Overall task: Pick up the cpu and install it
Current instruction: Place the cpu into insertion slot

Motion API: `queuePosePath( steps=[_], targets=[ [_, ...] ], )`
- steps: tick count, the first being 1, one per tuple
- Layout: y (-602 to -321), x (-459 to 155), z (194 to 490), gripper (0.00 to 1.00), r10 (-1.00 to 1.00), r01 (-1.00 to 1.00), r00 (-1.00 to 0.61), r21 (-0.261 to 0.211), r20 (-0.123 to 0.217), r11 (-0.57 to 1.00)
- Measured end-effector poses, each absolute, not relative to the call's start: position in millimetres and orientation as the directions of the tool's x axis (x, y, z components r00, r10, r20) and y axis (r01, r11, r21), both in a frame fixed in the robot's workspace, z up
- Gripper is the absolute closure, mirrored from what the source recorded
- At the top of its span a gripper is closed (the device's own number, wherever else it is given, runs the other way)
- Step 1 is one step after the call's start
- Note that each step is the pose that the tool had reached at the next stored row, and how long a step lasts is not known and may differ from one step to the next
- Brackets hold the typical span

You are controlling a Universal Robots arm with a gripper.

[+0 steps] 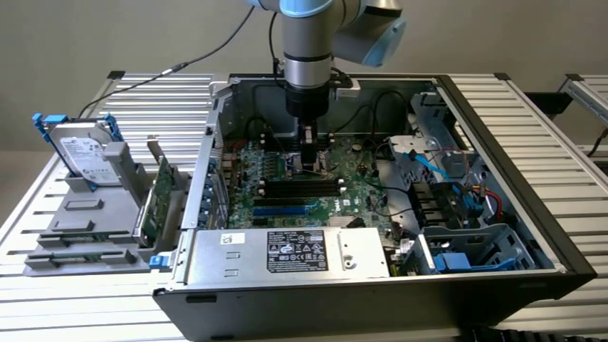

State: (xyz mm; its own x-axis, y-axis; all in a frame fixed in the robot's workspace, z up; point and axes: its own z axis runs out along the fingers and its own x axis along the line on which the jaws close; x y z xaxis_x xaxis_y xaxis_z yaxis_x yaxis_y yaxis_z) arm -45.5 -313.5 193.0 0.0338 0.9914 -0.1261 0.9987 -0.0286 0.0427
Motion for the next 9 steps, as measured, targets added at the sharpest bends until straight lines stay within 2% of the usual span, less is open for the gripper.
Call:
queuePosePath(
  steps=[9],
  targets=[
    [-312.4, -45.5, 192.8, 0.45, 0.992, 0.999, 0.026, 0.049, -0.126, -0.02]
  ],
)
